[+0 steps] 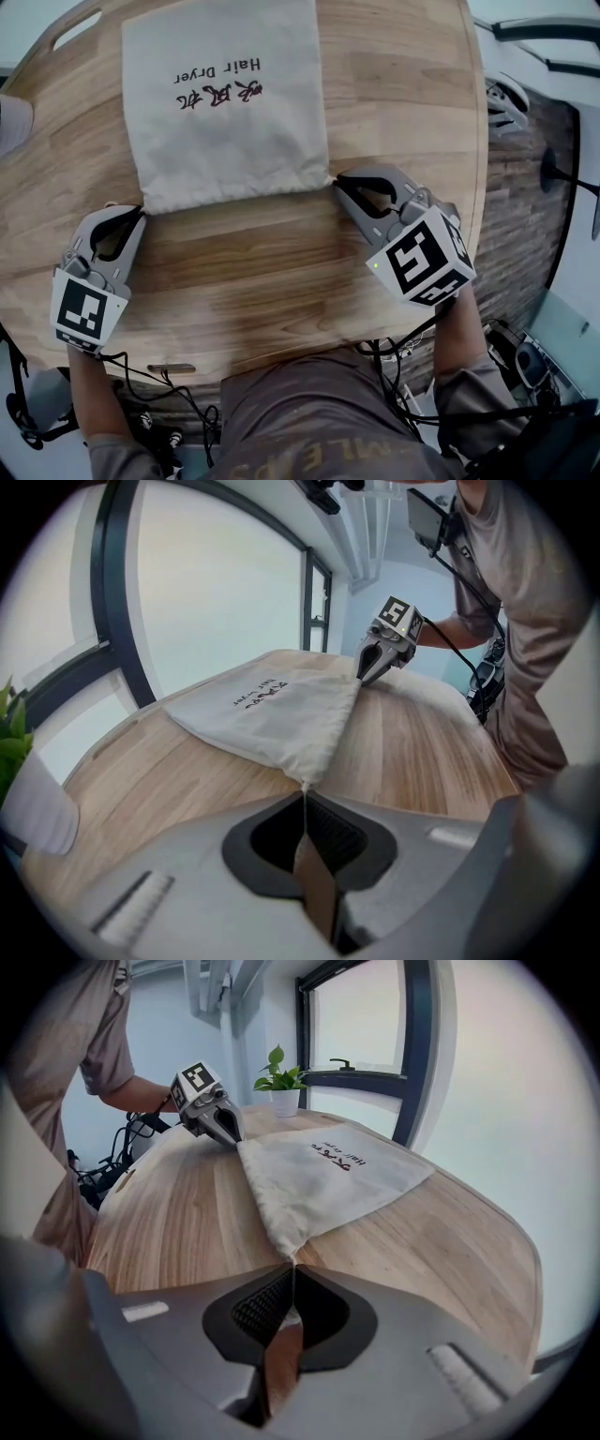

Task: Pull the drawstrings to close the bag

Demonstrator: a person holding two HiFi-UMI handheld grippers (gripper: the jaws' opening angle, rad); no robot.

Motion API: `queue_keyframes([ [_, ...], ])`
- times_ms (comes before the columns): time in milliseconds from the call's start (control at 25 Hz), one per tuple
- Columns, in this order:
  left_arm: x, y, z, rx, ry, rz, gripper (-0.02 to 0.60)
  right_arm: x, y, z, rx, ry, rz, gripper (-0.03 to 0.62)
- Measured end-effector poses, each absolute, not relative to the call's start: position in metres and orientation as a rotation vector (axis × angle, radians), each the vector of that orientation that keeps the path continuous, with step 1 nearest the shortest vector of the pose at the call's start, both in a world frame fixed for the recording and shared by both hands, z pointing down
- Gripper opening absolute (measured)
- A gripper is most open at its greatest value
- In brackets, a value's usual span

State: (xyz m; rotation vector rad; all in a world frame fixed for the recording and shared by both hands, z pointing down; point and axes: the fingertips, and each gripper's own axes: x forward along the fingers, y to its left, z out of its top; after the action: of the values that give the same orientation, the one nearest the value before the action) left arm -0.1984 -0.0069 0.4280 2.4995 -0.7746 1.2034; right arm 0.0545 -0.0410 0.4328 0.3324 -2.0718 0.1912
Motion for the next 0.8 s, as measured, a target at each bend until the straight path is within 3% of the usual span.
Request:
queue_keyframes([
  [800, -0.277, -0.004, 0.418, 2.328, -0.942, 1.213, 0.008, 0.083, -0.044, 0.42, 0.353, -1.989, 0.243, 0.037],
])
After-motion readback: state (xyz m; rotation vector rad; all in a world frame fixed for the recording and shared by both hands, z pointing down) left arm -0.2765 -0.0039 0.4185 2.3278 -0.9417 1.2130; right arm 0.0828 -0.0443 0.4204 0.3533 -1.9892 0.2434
